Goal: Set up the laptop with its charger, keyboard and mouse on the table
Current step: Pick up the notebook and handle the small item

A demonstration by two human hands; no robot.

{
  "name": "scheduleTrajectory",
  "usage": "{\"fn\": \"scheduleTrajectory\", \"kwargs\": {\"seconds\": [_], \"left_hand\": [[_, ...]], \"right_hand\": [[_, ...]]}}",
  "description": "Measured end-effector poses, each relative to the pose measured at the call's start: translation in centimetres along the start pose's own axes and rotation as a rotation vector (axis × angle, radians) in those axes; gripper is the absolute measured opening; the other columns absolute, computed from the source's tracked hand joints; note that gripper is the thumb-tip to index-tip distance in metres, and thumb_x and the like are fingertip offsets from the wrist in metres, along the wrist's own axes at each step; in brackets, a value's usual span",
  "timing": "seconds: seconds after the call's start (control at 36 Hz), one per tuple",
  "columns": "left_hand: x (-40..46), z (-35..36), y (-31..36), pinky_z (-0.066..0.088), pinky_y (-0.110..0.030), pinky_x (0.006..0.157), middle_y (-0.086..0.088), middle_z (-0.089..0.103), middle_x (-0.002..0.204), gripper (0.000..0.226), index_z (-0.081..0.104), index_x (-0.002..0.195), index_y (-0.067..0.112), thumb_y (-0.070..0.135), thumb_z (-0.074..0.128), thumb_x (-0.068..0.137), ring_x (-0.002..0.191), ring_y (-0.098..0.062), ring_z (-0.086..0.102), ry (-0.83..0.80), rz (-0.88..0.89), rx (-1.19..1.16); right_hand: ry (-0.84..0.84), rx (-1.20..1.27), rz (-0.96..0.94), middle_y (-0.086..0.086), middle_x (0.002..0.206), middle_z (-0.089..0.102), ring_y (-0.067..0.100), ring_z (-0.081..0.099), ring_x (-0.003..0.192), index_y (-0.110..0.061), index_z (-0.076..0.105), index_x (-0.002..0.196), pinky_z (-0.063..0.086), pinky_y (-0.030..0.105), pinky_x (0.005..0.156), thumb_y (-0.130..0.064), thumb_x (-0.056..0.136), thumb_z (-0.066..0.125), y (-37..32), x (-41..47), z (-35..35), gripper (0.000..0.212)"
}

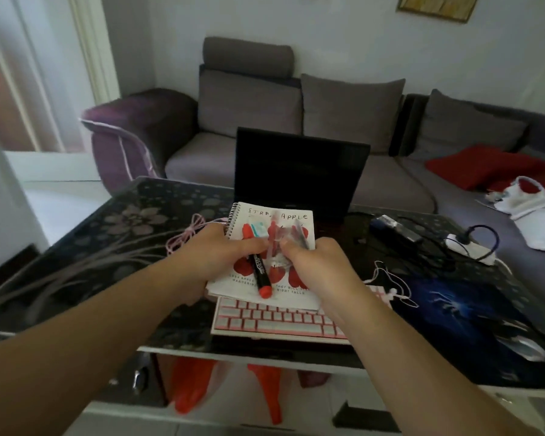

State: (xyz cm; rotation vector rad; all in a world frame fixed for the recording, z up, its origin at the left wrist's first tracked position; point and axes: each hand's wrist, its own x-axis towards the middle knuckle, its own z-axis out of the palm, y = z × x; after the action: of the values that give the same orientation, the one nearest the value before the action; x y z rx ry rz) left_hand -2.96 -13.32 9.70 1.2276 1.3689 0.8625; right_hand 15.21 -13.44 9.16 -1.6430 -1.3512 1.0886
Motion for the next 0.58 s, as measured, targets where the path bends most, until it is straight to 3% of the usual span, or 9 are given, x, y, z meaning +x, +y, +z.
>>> {"fn": "scheduleTrajectory", "kwargs": {"seconds": [0.11,0.19,0.36,0.44,0.53,0.58], "left_hand": [[-0.8,-5.7,-2.6,0.062,-0.052,0.093,-0.008,0.082,0.103,0.044,0.075,0.119,0.017,0.042,0.085,0.085,0.094,-0.029,0.081,0.056,-0.003,0.034],[-1.3,-9.4,-4.2,0.063,-0.049,0.092,-0.001,0.083,0.099,0.039,0.077,0.113,0.022,0.044,0.086,0.081,0.090,-0.023,0.081,0.142,-0.023,0.086],[-1.9,-14.7,-9.1,0.061,-0.049,0.091,0.003,0.082,0.094,0.026,0.073,0.105,0.034,0.043,0.085,0.083,0.091,-0.023,0.078,0.284,-0.134,0.184],[-1.9,-15.6,-11.9,0.057,-0.042,0.088,0.005,0.076,0.095,0.017,0.068,0.099,0.034,0.042,0.079,0.089,0.089,-0.018,0.072,0.322,-0.208,0.287],[-1.3,-16.3,-13.5,0.045,-0.025,0.068,0.007,0.070,0.087,0.013,0.065,0.089,0.030,0.038,0.074,0.095,0.081,-0.009,0.065,0.360,-0.256,0.388],[-0.4,-17.1,-14.3,0.044,-0.021,0.062,0.009,0.069,0.084,0.010,0.066,0.094,0.030,0.037,0.072,0.097,0.078,-0.005,0.064,0.417,-0.252,0.497]], "right_hand": [[-0.074,-0.026,-0.016,0.007,0.090,0.081,0.024,0.081,0.075,-0.020,0.066,0.105,0.068,0.047,0.070,-0.049,0.098,0.069,-1.3,0.2,5.8,0.030],[-0.143,-0.042,-0.025,0.005,0.092,0.080,0.020,0.080,0.076,-0.018,0.067,0.109,0.068,0.038,0.068,-0.044,0.099,0.068,-1.9,0.6,10.1,0.028],[-0.249,-0.125,0.002,0.002,0.095,0.076,0.016,0.077,0.078,-0.019,0.065,0.113,0.067,0.038,0.074,-0.045,0.101,0.064,-0.8,1.5,18.5,0.029],[-0.326,-0.226,0.017,-0.001,0.092,0.076,0.011,0.075,0.072,-0.021,0.066,0.113,0.062,0.028,0.060,-0.049,0.103,0.061,0.5,1.6,21.4,0.030],[-0.382,-0.366,-0.048,-0.004,0.082,0.073,0.001,0.068,0.055,-0.020,0.066,0.103,0.049,0.015,0.044,-0.051,0.104,0.058,1.3,2.2,22.9,0.031],[-0.385,-0.491,-0.111,-0.006,0.075,0.069,0.001,0.063,0.048,-0.020,0.065,0.096,0.036,0.012,0.033,-0.055,0.103,0.056,1.1,2.6,23.6,0.037]]}}
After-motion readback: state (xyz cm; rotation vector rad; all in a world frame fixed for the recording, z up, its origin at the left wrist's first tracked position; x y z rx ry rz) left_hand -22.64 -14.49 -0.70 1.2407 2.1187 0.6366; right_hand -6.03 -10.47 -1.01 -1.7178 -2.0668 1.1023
